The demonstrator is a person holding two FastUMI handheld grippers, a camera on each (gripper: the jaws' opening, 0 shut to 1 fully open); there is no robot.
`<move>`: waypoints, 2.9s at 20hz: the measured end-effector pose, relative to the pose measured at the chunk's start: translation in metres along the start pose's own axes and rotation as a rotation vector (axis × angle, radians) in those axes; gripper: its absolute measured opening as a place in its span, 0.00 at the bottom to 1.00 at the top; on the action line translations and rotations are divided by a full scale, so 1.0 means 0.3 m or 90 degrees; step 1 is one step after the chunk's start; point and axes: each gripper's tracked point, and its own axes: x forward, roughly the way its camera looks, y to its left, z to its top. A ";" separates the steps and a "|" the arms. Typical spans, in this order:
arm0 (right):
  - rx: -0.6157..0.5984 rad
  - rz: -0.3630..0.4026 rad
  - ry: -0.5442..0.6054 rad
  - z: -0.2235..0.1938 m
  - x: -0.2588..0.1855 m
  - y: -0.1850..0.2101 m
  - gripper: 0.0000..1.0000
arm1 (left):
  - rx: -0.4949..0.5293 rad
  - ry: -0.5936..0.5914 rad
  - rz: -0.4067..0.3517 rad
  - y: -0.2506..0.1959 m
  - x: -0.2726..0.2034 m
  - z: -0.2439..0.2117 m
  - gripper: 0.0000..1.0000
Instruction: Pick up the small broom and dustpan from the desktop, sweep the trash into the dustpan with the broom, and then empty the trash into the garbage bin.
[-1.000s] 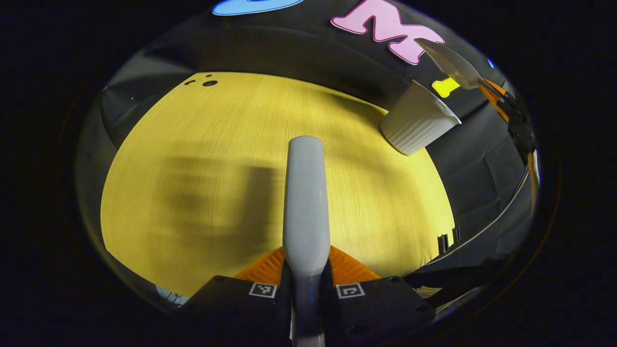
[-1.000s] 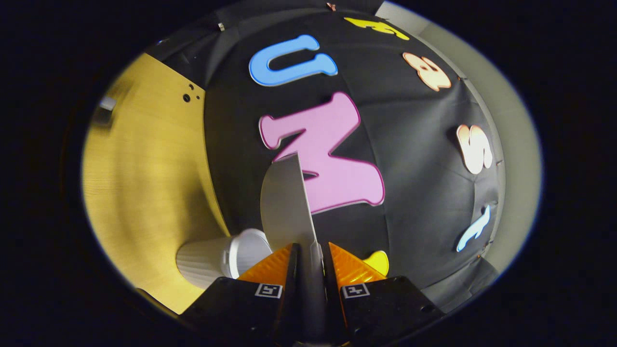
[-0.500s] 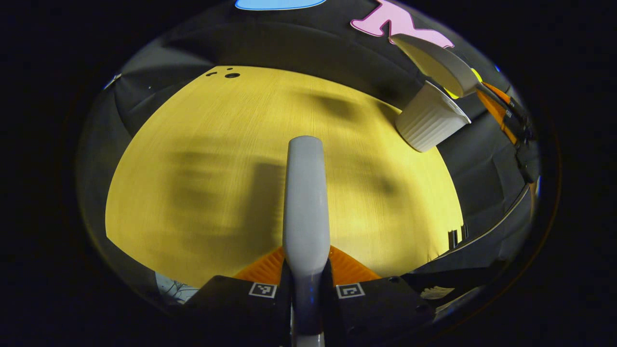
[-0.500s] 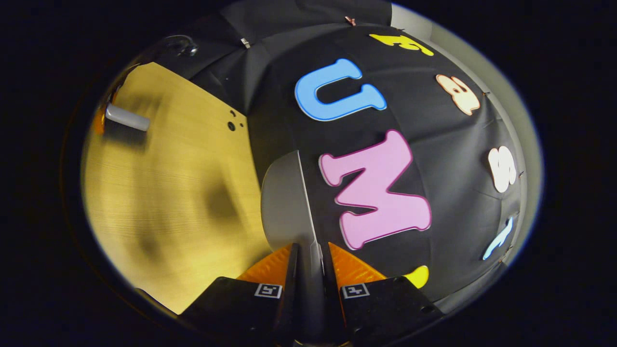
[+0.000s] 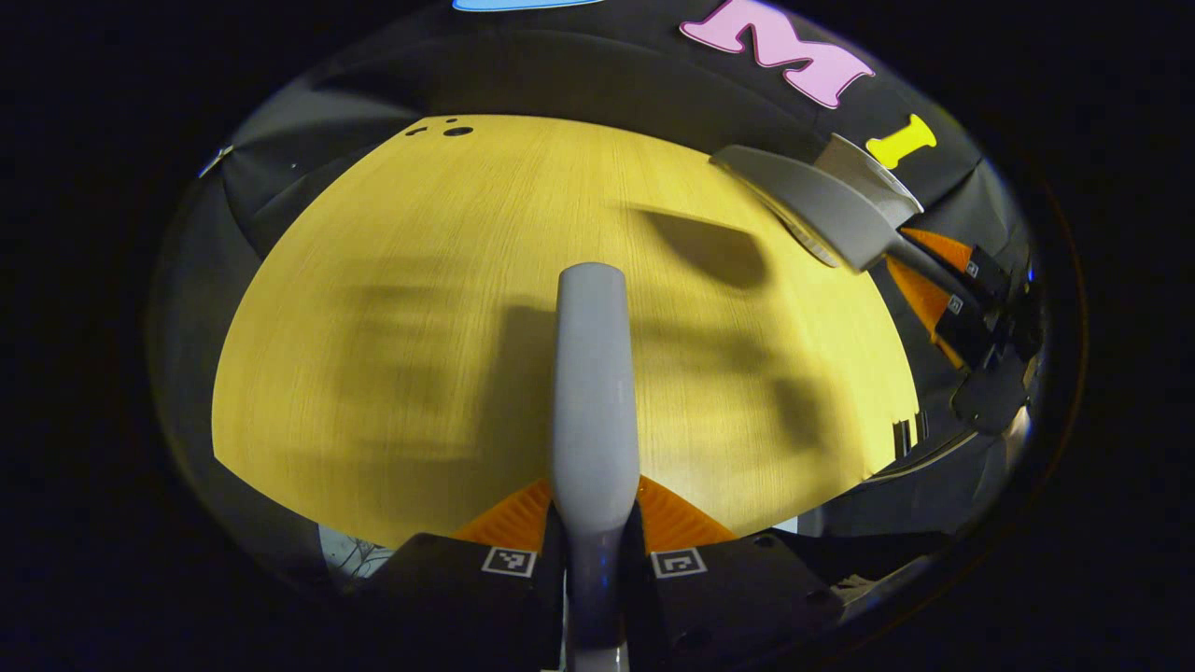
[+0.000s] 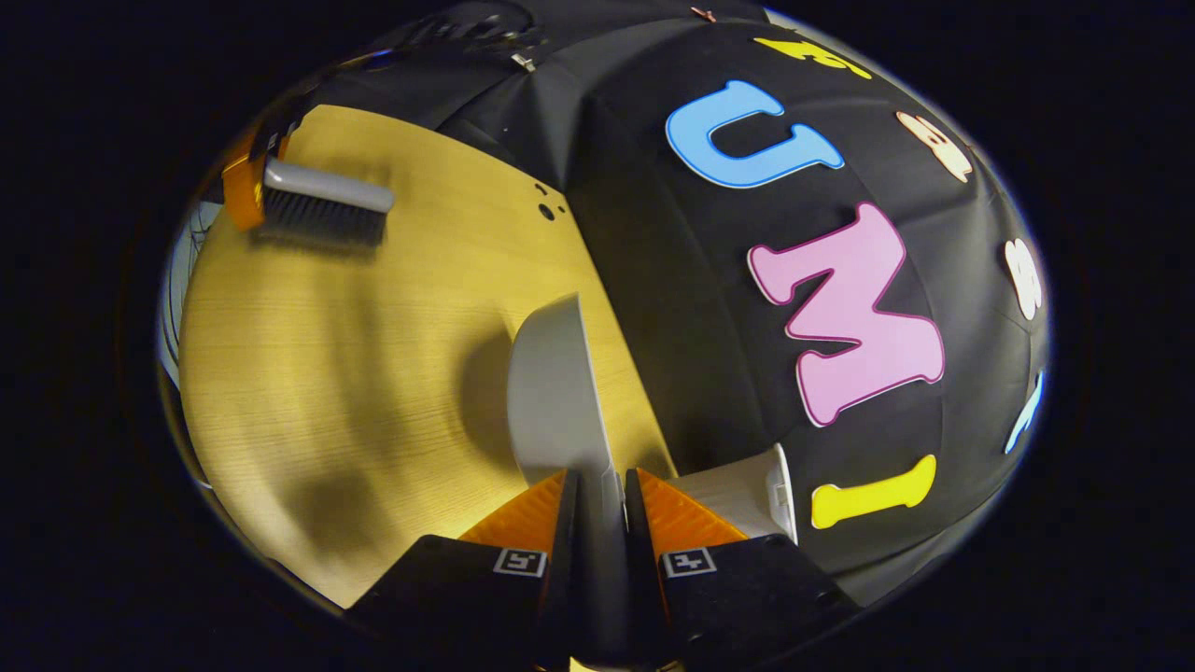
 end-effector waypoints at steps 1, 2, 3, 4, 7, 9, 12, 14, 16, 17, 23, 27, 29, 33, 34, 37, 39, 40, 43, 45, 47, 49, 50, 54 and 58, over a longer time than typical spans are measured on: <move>-0.002 0.009 0.004 -0.011 -0.001 0.033 0.30 | -0.006 -0.004 0.001 0.001 -0.003 0.005 0.30; -0.001 0.020 0.007 -0.019 -0.004 0.069 0.30 | -0.013 -0.007 0.000 -0.001 -0.006 0.012 0.30; 0.002 0.030 0.011 -0.024 -0.007 0.100 0.30 | -0.019 -0.011 -0.002 -0.006 -0.006 0.011 0.30; 0.005 0.041 0.014 -0.028 0.004 0.126 0.30 | -0.023 -0.015 -0.003 -0.010 -0.008 0.015 0.30; -0.020 0.047 0.018 -0.027 -0.004 0.180 0.30 | -0.024 -0.024 -0.001 -0.010 -0.009 0.009 0.30; -0.040 0.055 0.016 -0.026 -0.011 0.209 0.30 | -0.022 -0.027 -0.002 -0.010 -0.008 0.009 0.30; -0.052 0.055 0.015 -0.020 -0.024 0.243 0.32 | -0.023 -0.037 0.002 -0.007 -0.013 0.010 0.30; -0.029 0.094 0.025 -0.029 -0.036 0.311 0.38 | -0.028 -0.042 0.002 -0.010 -0.016 0.009 0.30; -0.013 0.114 0.027 -0.020 -0.064 0.355 0.47 | -0.032 -0.047 0.003 -0.009 -0.017 0.009 0.30; -0.009 0.120 0.021 -0.010 -0.077 0.368 0.49 | -0.034 -0.051 0.005 -0.008 -0.017 0.009 0.30; 0.164 0.167 0.026 0.065 -0.162 0.402 0.89 | -0.052 -0.081 0.002 -0.001 -0.048 0.003 0.30; 0.302 0.163 0.025 0.136 -0.208 0.331 0.98 | -0.048 -0.119 0.003 0.009 -0.062 0.020 0.34; 0.380 0.165 0.024 0.154 -0.222 0.294 0.98 | -0.037 -0.131 0.002 0.012 -0.056 0.034 0.31; 0.518 0.180 0.066 0.138 -0.270 0.290 0.98 | -0.013 -0.089 0.019 0.031 0.012 0.029 0.34; 0.536 0.179 0.074 0.132 -0.274 0.292 0.98 | 0.005 -0.078 0.034 0.048 0.031 0.041 0.31; 0.579 0.177 0.090 0.108 -0.299 0.292 0.99 | 0.080 -0.031 0.088 0.105 0.088 0.064 0.35; 0.603 0.175 0.101 0.097 -0.301 0.293 0.98 | 0.122 -0.009 0.115 0.131 0.117 0.086 0.35; 0.613 0.172 0.104 0.092 -0.314 0.292 0.98 | 0.135 0.004 0.123 0.143 0.136 0.091 0.35; 0.641 0.167 0.112 0.090 -0.346 0.274 0.98 | 0.145 -0.006 0.128 0.154 0.144 0.139 0.37; 0.652 0.155 0.107 0.094 -0.339 0.240 0.98 | 0.139 -0.046 0.109 0.133 0.118 0.183 0.46; 0.664 0.142 0.094 0.114 -0.343 0.196 0.98 | 0.119 -0.110 0.082 0.085 0.053 0.235 0.70; 0.671 0.115 0.064 0.149 -0.341 0.115 0.98 | 0.102 -0.202 0.055 0.024 -0.056 0.309 1.00; 0.680 0.103 0.044 0.170 -0.340 0.075 0.98 | 0.095 -0.249 0.045 -0.009 -0.123 0.347 0.98; 0.741 0.048 -0.049 0.270 -0.354 -0.116 0.99 | 0.098 -0.443 0.055 -0.106 -0.401 0.464 0.96; 0.734 -0.027 -0.126 0.307 -0.398 -0.278 0.98 | 0.123 -0.583 0.114 -0.159 -0.636 0.521 0.96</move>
